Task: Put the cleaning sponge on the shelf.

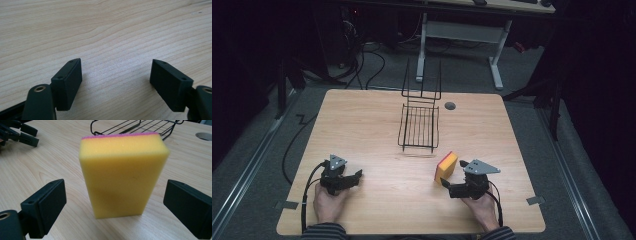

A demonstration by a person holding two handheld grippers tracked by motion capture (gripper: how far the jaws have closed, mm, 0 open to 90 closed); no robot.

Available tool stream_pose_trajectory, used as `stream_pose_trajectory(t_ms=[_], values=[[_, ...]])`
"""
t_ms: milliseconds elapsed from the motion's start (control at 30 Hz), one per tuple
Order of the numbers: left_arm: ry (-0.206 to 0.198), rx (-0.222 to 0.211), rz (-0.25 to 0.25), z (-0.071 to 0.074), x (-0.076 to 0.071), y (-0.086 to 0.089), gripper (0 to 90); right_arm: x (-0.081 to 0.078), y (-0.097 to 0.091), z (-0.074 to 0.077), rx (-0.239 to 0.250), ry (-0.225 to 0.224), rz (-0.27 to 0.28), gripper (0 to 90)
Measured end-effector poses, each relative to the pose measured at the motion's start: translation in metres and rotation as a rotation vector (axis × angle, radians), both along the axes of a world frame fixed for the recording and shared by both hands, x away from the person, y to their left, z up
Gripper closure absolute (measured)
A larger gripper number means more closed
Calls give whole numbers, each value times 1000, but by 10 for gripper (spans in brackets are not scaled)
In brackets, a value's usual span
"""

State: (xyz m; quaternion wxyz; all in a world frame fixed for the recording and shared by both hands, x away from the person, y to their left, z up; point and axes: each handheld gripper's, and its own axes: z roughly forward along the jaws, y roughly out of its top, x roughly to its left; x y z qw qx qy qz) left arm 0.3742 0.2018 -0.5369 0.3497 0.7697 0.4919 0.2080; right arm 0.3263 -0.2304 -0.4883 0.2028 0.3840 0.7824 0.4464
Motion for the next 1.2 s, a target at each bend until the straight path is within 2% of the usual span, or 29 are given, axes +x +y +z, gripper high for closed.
stream_pose_trajectory(t_ms=[367,767,1200], values=[[1,-2,-1,0,0,0,262,12,6,-1,4,-5,-20,37],[1,-4,-1,0,0,0,260,22,13,-3,-6,9,-13,42],[1,-4,-2,0,0,0,258,27,16,-7,-16,25,-20,137]])
